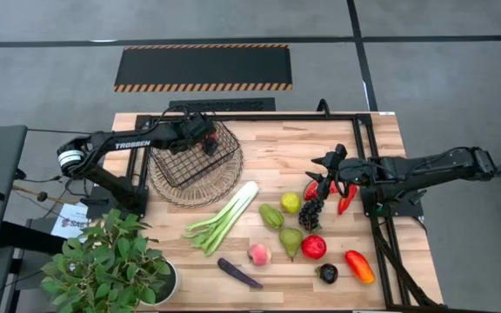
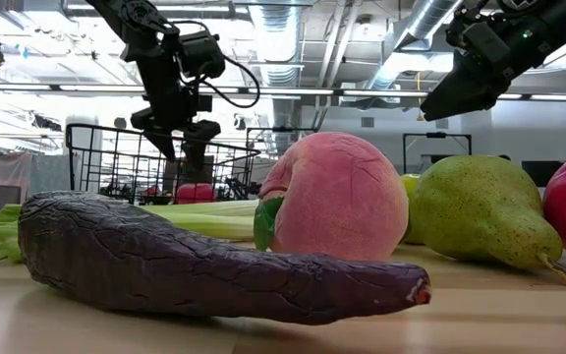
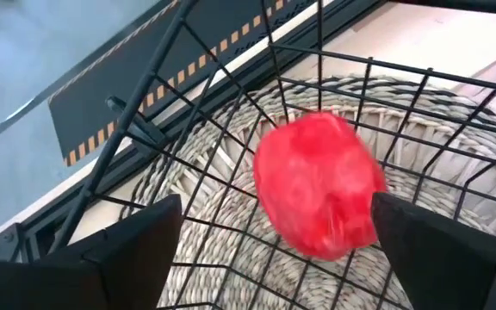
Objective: Build produce basket
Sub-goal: Put the green chayote into the wire basket
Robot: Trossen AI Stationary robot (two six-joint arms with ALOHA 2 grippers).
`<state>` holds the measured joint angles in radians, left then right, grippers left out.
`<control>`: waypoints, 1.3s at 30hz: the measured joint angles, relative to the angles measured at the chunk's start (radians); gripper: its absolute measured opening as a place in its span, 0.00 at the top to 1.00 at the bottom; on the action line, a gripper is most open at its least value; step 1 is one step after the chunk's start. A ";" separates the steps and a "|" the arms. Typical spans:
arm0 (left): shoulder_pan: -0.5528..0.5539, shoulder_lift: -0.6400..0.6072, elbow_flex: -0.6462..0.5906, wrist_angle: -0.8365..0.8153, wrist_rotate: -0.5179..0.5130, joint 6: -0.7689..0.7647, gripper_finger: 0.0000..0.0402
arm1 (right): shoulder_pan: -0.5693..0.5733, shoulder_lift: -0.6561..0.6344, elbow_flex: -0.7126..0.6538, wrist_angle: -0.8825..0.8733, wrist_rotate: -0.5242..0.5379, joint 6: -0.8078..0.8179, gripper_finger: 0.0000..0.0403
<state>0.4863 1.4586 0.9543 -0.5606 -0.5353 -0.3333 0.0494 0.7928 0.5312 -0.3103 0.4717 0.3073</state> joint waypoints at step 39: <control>-0.537 -0.002 0.235 0.292 0.355 0.133 0.09 | 0.003 0.000 0.000 -0.047 -0.007 0.329 0.37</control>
<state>-0.0502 1.4570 1.1892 -0.2684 -0.1799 -0.2004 0.0528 0.7929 0.5312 -0.3577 0.4648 0.6366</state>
